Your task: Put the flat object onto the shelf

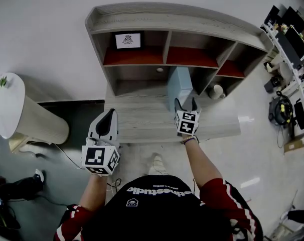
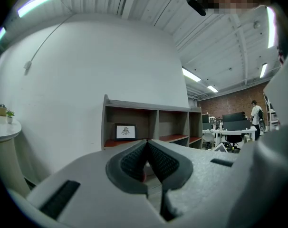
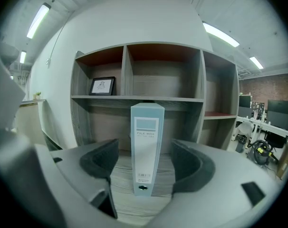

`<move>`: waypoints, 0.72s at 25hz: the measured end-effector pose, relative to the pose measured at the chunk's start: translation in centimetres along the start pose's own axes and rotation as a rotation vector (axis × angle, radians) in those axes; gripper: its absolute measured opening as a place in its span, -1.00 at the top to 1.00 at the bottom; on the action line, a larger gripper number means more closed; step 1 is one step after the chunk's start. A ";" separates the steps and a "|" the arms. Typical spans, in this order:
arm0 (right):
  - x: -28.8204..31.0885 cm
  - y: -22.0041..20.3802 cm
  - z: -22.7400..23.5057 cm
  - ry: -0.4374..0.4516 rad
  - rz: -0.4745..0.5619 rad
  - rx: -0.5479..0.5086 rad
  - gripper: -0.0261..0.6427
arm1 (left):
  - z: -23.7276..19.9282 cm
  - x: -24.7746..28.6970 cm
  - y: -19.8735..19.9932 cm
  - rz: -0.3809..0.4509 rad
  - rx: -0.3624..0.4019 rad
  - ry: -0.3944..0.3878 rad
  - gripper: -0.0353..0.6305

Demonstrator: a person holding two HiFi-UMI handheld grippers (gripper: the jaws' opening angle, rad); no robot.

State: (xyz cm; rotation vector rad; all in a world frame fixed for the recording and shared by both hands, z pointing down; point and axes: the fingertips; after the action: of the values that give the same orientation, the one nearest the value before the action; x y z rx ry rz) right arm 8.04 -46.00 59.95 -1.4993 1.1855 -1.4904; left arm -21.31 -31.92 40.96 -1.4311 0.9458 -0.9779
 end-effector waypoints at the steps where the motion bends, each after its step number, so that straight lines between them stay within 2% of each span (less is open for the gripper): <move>1: -0.7 0.0 0.0 -0.003 0.004 -0.001 -0.11 | 0.1 -0.5 0.1 0.005 -0.001 -0.004 0.88; 11: -9.7 0.5 -1.5 0.003 0.036 -0.025 -0.08 | 1.3 -5.3 -0.2 0.022 -0.025 -0.056 0.88; 18: -16.3 1.6 -2.7 0.047 0.073 -0.018 -0.06 | 2.3 -7.0 -0.2 0.037 -0.038 -0.085 0.88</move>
State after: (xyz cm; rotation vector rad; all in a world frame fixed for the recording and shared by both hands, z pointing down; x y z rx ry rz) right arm 6.54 -30.97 53.03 -1.4247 1.2710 -1.4775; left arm -21.50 -24.52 40.61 -1.4701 0.9291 -0.8693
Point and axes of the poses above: the fingertips, and each gripper's own axes: x forward along the fingers, z to its right, y out of its top, and after that the axes turned 2 degrees about -x, right-handed
